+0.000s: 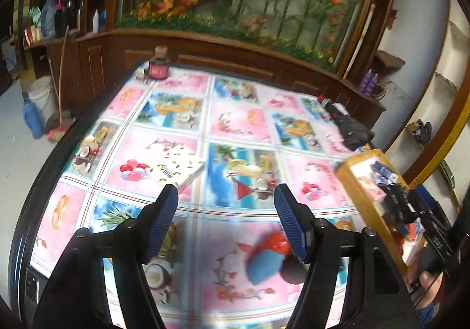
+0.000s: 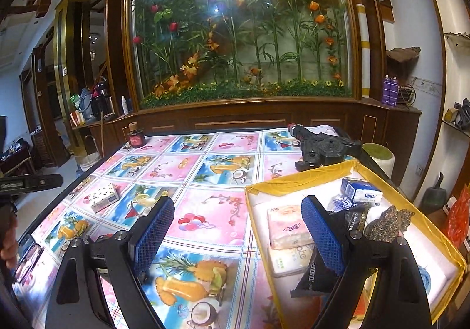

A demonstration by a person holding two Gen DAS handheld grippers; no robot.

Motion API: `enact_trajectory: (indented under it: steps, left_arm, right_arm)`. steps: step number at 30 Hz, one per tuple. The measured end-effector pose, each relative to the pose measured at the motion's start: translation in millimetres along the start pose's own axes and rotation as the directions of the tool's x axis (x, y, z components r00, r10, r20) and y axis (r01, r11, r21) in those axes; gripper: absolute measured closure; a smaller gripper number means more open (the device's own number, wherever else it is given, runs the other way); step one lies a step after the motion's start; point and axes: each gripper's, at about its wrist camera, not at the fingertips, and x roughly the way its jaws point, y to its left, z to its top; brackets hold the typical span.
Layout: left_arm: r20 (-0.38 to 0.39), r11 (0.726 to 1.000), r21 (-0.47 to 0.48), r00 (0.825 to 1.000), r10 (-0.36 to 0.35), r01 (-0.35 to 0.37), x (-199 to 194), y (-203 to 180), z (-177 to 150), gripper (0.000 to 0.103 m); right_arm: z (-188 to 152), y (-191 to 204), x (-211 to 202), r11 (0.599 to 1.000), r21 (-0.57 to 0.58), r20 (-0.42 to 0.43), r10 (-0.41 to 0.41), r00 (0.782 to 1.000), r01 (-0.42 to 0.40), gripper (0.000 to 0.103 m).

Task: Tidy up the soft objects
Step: 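Grasp the white lemon-print tissue pack with the left tool, then grasp the blue sock with red mesh bag with the right tool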

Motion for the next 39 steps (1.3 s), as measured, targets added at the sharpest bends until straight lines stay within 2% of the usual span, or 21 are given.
enact_trajectory:
  steps: [5,9,13,16,20,23,27,28,29,30,35,39]
  left_arm:
    - [-0.109,0.996,-0.011,0.99,0.085,-0.087,50.2,30.7,13.5,0.036]
    - [-0.139,0.99,-0.043,0.982,0.128,-0.135,79.6,51.6,23.6,0.036]
    - [-0.154,0.99,-0.042,0.98,0.125,-0.133,107.7,56.7,34.9,0.036]
    - [-0.208,0.99,-0.056,0.971,0.119,-0.133,128.1,60.9,34.1,0.036]
    - [-0.209,0.996,-0.068,0.977,0.044,-0.059,127.5,60.9,25.2,0.036]
    - [-0.239,0.997,-0.058,0.971,0.028,-0.043,130.8,59.1,17.5,0.036]
    - [-0.194,0.991,-0.006,0.972,0.133,-0.137,133.2,53.2,14.3,0.036]
    - [-0.186,0.987,0.0,0.97,0.156,-0.159,134.1,52.0,14.1,0.039]
    - [-0.176,0.981,0.013,0.966,0.192,-0.192,134.8,49.8,13.2,0.053]
    - [-0.167,0.975,0.031,0.96,0.224,-0.222,134.9,48.4,12.6,0.053]
    - [-0.176,0.973,-0.079,0.964,0.2,-0.216,110.5,56.5,-7.9,0.053]
    - [-0.193,0.975,-0.126,0.969,0.156,-0.182,70.4,51.9,-48.6,0.053]
  right_arm:
    - [-5.5,3.4,2.5,1.0,0.002,-0.01,0.006,1.0,-0.006,0.014]
    - [-5.4,3.4,3.2,1.0,0.008,-0.01,0.005,1.0,-0.005,0.014]
    - [-4.2,5.8,3.3,1.0,0.013,-0.016,0.013,1.0,-0.013,0.014]
    - [-3.9,7.0,5.2,1.0,0.004,-0.022,0.01,1.0,-0.01,0.014]
    - [-2.4,6.7,5.7,1.0,0.005,-0.024,0.003,1.0,-0.003,0.014]
    - [-1.3,4.1,6.9,1.0,0.024,-0.028,0.02,0.999,-0.019,0.014]
    - [-1.0,5.9,5.4,0.999,0.026,-0.026,0.025,0.999,-0.024,0.014]
    - [-1.0,6.6,4.9,0.999,0.023,-0.025,0.024,0.999,-0.024,0.014]
    - [-1.7,7.2,5.2,1.0,0.022,-0.024,0.023,0.999,-0.023,0.014]
    - [-1.7,7.6,5.1,1.0,0.021,-0.025,0.023,0.999,-0.022,0.014]
    - [-2.3,7.6,7.2,0.999,0.028,-0.03,0.029,0.999,-0.028,0.014]
    - [-2.4,6.1,7.3,0.994,0.049,-0.029,0.096,0.995,-0.095,0.014]
